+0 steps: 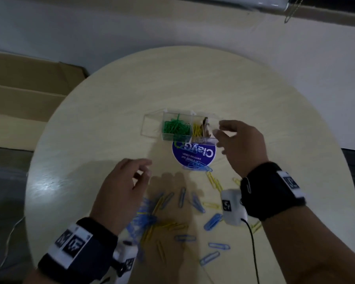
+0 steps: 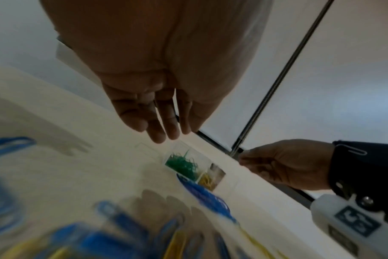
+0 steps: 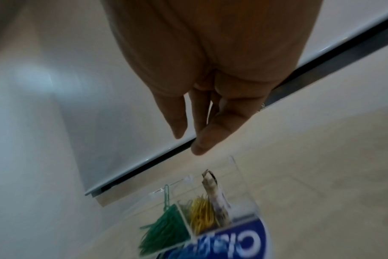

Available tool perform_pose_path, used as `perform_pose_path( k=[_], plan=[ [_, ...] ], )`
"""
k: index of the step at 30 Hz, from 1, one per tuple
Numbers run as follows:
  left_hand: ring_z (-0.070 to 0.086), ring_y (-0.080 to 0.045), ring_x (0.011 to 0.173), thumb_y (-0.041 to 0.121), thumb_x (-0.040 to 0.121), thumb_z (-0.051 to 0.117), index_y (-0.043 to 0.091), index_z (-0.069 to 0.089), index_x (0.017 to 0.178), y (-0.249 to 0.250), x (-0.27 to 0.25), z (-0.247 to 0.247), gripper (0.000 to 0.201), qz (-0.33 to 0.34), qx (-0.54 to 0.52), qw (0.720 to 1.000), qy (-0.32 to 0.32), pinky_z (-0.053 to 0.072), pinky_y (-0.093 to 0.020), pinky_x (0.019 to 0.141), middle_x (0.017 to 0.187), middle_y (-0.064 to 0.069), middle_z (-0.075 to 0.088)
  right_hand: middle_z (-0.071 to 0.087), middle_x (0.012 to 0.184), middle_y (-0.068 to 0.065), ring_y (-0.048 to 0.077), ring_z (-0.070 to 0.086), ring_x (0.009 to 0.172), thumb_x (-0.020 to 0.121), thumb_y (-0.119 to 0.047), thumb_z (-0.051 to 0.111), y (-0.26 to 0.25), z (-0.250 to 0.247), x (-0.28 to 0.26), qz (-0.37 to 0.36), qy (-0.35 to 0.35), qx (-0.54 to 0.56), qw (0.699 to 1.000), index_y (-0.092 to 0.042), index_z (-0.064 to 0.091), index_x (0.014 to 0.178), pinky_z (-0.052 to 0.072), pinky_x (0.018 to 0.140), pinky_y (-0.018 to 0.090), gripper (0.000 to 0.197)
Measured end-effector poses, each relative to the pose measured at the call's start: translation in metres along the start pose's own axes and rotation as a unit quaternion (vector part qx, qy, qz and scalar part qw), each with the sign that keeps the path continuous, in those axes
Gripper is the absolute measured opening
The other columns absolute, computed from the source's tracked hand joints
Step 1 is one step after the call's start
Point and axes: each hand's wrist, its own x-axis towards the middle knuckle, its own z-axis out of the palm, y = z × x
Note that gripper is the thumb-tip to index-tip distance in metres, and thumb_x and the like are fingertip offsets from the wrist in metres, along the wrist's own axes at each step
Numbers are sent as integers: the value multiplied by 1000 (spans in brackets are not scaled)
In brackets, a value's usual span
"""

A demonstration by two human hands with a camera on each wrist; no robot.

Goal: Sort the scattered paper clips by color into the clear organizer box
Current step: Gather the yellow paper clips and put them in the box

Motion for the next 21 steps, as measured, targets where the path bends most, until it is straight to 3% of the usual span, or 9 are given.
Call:
perform_pose_path(
  k=[2,4,6,8,11,14,18,21],
  plan=[
    [54,-1,98,34,97,47,33,60,116,-11,-26,0,24,41,53,994,-83,46,-24,80,108,17,55,72,87,-9,-3,62,69,84,-32,66,10,-6,-40,-27,14,-28,999,-28,70,96,49,69,16,13],
    [49,-7,110,37,93,46,36,57,120,-19,-53,5,30,112,120,971,-171,46,-29,91,117,16,54,69,86,-8,-2,56,64,86,-22,65,25,-3,-89,-67,-5,-71,995,-26,71,93,38,63,5,10],
    [43,-12,126,36,89,51,35,54,124,-29,-78,12,36,172,176,939,-238,44,-34,100,134,14,49,68,94,-6,3,56,72,87,-21,63,45,7,-137,-99,-54,-120,986,-25,70,99,40,71,14,14],
    [27,-18,142,35,86,54,33,50,131,-40,-95,16,45,198,217,917,-271,38,-40,108,151,9,35,66,108,-4,18,59,97,84,-28,61,65,20,-179,-151,-116,-165,968,-25,66,109,44,87,28,25],
    [13,-24,148,42,83,56,38,45,137,-53,-100,13,55,197,241,913,-263,28,-45,115,158,5,24,46,142,-1,24,34,137,82,-50,57,82,37,-222,-190,-225,-230,927,-30,48,132,36,110,38,54],
    [11,-26,149,52,83,51,43,47,135,-57,-95,12,53,209,250,910,-258,23,-48,116,159,7,23,28,154,2,27,9,147,76,-68,54,92,45,-229,-195,-236,-271,913,-34,39,139,26,114,43,74],
    [13,-28,149,59,80,48,44,56,126,-56,-98,11,50,180,209,925,-262,27,-55,113,158,10,26,29,153,13,33,15,146,71,-75,50,97,42,-206,-188,-184,-256,930,-31,50,134,23,115,45,77],
    [29,-27,144,45,84,57,41,66,115,-55,-103,3,33,170,154,954,-191,31,-50,112,150,8,41,34,150,16,37,26,141,72,-72,52,101,34,-187,-194,-146,-233,942,-28,59,127,27,114,46,71]
  ],
)
